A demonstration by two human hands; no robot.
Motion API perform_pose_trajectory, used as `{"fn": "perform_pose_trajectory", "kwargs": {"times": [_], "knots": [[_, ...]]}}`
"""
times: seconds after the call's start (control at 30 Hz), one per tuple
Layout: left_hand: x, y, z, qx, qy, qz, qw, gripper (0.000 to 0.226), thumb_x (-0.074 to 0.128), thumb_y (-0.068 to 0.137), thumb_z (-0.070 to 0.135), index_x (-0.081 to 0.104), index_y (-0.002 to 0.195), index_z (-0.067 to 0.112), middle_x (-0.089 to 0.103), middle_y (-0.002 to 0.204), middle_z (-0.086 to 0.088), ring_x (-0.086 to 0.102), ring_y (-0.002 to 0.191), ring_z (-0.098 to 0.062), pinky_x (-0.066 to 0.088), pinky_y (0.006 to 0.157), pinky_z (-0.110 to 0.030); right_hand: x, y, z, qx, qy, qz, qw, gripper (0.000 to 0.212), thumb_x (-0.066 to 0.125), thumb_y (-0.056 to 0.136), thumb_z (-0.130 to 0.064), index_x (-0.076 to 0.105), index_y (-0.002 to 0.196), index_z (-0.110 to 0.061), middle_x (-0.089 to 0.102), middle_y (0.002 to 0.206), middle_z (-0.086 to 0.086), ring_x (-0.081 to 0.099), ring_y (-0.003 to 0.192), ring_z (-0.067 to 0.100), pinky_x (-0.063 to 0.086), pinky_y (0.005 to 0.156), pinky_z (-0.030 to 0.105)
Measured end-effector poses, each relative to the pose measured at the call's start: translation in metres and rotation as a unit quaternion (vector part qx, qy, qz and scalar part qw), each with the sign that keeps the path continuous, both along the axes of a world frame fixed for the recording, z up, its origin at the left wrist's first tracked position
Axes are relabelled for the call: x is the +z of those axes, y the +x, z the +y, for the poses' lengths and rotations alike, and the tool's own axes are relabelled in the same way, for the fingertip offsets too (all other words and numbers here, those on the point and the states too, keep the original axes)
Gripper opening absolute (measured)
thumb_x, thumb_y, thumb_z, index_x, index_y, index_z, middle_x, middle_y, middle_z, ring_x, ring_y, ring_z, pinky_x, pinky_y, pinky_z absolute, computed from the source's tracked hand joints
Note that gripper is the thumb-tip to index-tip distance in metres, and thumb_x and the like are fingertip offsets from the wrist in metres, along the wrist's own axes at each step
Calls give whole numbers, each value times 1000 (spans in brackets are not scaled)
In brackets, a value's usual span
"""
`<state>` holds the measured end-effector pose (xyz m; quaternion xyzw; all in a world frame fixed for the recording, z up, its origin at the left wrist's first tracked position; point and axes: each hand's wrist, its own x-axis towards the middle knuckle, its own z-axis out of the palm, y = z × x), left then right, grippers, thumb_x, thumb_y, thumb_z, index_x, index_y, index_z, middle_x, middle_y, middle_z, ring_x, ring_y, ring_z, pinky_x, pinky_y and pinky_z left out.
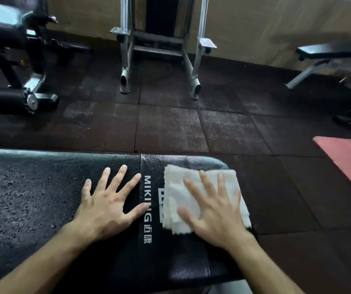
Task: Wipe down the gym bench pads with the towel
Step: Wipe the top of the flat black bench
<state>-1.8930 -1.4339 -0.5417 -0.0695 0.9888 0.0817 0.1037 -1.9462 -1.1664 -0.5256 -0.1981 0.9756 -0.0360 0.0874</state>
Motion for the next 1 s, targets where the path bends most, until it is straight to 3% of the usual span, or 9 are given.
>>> {"fn": "perform_pose_trajectory", "kwargs": {"times": [0.13, 0.3, 0.43, 0.57, 0.67, 0.8, 1.0], "knots": [[1, -2, -1, -5, 2, -12, 1000, 99, -14, 54, 97, -20, 145, 58, -30, 159, 14, -24, 149, -22, -7, 117, -60, 3, 39, 8, 13, 16, -25, 999, 85, -5, 69, -96, -14, 148, -65, -26, 164, -20, -27, 152, 29, -4, 114, 75], [9, -11, -6, -8, 13, -39, 999, 107, -8, 50, 99, -12, 148, 57, -23, 162, 14, -16, 151, -22, -1, 118, -59, 4, -30, -29, -1, -6, -26, 1000, 80, 20, 84, -89, -5, 153, -58, -16, 168, -15, -14, 155, 35, -1, 111, 79], [14, -9, -10, -18, 9, -59, 998, 97, 12, 66, 94, -8, 151, 53, -21, 163, 11, -16, 151, -21, -2, 119, -58, 0, -31, -39, -2, 5, -10, 1000, 77, 21, 88, -85, -3, 155, -54, -15, 169, -12, -18, 154, 35, -3, 112, 78], [11, -12, -25, -4, 5, -46, 999, 111, -1, 51, 97, -9, 151, 50, -23, 162, 11, -18, 150, -23, -4, 117, -61, 0, 13, -17, 15, 28, -1, 999, 81, 2, 80, -91, -10, 152, -57, -25, 165, -16, -27, 152, 30, -3, 114, 75], [11, -19, -37, 21, 27, -50, 998, 116, -1, 46, 100, -7, 151, 51, -21, 163, 11, -17, 150, -25, -2, 116, -65, 1, -17, -32, -2, 18, -11, 1000, 81, 13, 80, -91, -6, 152, -59, -19, 167, -15, -16, 155, 33, -1, 111, 78], [10, -18, -33, 19, 21, -47, 998, 112, -1, 49, 97, -10, 151, 52, -21, 163, 11, -19, 150, -25, -5, 115, -65, 1, -60, -64, -21, -22, -30, 999, 78, 27, 87, -85, 3, 154, -55, -10, 169, -12, -14, 154, 38, -5, 108, 80], [7, -11, -33, 17, 18, -31, 999, 91, 22, 75, 90, -9, 151, 51, -21, 163, 11, -21, 150, -24, -7, 115, -65, -9, -8, -47, 4, 17, 18, 1000, 83, 9, 80, -89, -5, 154, -54, -17, 168, -13, -19, 154, 34, -2, 111, 78]]}}
